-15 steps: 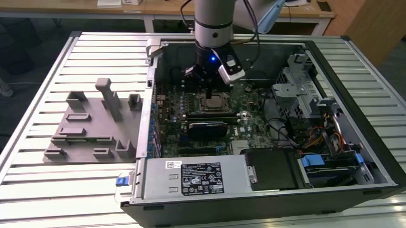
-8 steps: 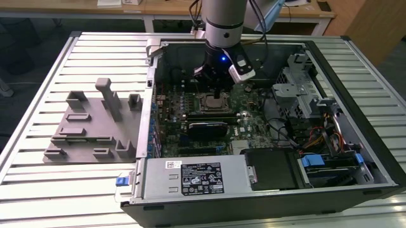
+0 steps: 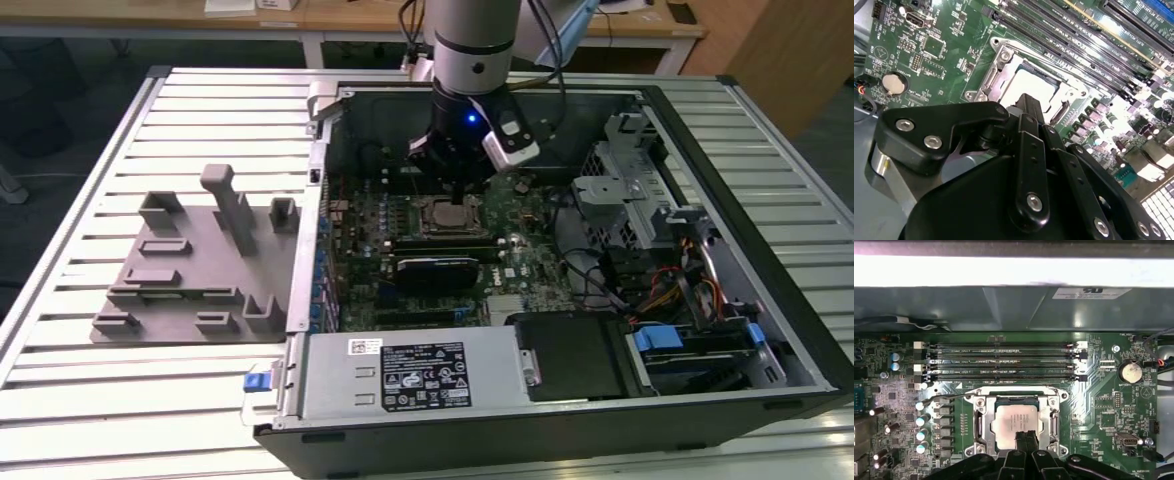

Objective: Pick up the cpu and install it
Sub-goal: 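Close the cpu cover, then install the first cpu locking lever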

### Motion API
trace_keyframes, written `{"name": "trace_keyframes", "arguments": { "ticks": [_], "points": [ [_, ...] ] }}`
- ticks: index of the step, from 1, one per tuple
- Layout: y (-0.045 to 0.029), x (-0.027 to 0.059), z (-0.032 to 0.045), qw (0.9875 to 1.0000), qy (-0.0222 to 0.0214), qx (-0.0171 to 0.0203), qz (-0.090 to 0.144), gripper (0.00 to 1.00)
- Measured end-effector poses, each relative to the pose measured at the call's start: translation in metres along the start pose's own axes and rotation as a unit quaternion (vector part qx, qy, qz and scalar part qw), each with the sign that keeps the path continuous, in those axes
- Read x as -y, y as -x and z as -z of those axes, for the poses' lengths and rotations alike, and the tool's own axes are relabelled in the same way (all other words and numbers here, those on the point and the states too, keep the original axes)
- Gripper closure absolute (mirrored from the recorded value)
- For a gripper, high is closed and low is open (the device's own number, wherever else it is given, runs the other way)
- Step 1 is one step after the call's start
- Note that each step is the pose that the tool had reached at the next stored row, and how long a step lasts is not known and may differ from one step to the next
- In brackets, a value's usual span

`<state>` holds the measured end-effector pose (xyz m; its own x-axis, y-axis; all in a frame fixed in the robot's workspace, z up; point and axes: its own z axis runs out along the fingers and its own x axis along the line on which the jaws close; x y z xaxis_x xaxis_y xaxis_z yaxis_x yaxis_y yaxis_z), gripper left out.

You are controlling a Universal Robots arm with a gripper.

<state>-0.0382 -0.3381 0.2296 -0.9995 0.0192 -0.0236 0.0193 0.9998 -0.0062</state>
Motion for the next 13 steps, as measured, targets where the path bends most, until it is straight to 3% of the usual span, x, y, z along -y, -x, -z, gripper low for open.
{"name": "trace_keyframes", "arguments": {
  "ticks": [13],
  "points": [
    [0.0000,0.0000,0.0008,1.0000,0.0000,0.0000,0.000,0.89]
  ]
}}
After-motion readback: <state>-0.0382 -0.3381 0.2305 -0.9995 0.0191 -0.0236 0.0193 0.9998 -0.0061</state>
